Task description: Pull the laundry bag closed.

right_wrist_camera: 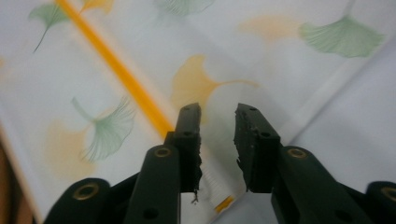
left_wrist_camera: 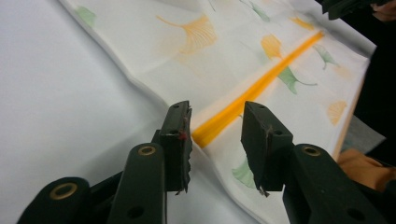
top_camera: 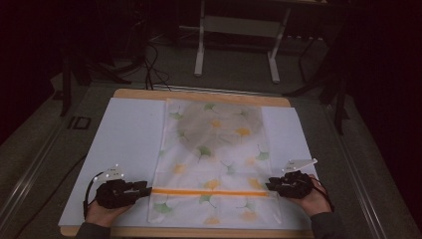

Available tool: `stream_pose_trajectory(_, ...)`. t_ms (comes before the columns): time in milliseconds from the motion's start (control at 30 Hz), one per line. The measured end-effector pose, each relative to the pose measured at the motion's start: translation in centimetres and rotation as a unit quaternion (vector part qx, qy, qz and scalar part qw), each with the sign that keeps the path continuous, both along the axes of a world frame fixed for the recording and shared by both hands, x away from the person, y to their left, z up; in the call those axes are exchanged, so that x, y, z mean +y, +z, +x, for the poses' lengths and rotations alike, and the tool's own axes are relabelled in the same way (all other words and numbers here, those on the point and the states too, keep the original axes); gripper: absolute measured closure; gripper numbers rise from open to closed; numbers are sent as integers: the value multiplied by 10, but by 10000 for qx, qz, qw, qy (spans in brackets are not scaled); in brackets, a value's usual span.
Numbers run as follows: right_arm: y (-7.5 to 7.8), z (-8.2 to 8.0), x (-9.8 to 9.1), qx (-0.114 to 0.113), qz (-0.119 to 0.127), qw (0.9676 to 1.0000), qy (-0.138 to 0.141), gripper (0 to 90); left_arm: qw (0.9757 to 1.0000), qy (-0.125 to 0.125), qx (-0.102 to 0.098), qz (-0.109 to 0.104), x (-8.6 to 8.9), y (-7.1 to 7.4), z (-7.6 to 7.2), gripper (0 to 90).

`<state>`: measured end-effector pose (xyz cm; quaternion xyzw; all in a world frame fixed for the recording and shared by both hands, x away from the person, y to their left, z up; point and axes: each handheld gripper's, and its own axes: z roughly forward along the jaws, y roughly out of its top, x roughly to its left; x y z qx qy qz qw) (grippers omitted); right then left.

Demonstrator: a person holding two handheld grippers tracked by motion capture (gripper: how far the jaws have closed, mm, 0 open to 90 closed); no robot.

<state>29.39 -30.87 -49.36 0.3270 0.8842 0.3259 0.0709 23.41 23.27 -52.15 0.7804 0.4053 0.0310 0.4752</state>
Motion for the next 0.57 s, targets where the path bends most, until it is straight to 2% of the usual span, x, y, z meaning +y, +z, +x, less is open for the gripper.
stream_pose_trajectory(67, -1, 1, -2, -63, 128, 9997, -176, 699, 10000, 43, -40, 17, 0, 0, 0, 612)
stream_pose_trajectory(100, -2, 1, -4, -104, 200, 9993, -286, 685, 9997, 196, -157, 60, 0, 1, 0, 605)
stream_pose_trajectory(133, -2, 1, -4, -104, 200, 9993, -286, 685, 9997, 196, -157, 60, 0, 1, 0, 597)
stream_pose_trajectory(167, -3, 1, -6, -192, 288, 9983, -463, 672, 9986, 450, -258, 49, 2, 1, 0, 588)
stream_pose_trajectory(233, -6, 1, -9, -261, 360, 9969, -647, 659, 9972, 661, -343, 91, 5, 1, 1, 591)
stream_pose_trajectory(267, -7, 1, -10, -297, 401, 9960, -743, 657, 9972, 661, -343, 91, 5, 1, 1, 591)
stream_pose_trajectory(300, -8, 1, -12, -318, 447, 9950, -838, 652, 9951, 882, -421, 168, 7, 0, 3, 592)
stream_pose_trajectory(333, -8, 1, -12, -318, 447, 9950, -838, 652, 9951, 882, -421, 168, 7, 0, 3, 592)
stream_pose_trajectory(433, -15, -1, -19, -470, 536, 9898, -1233, 633, 9895, 1190, -602, 553, 7, -1, 6, 589)
stream_pose_trajectory(467, -15, -1, -19, -470, 536, 9898, -1233, 633, 9895, 1190, -602, 553, 7, -1, 6, 588)
stream_pose_trajectory(533, -20, -4, -23, -499, 706, 9848, -1508, 617, 9861, 1346, -693, 681, 6, -2, 8, 571)
stream_pose_trajectory(567, -21, -4, -24, -501, 696, 9838, -1573, 613, 9845, 1412, -726, 746, 6, -2, 8, 558)
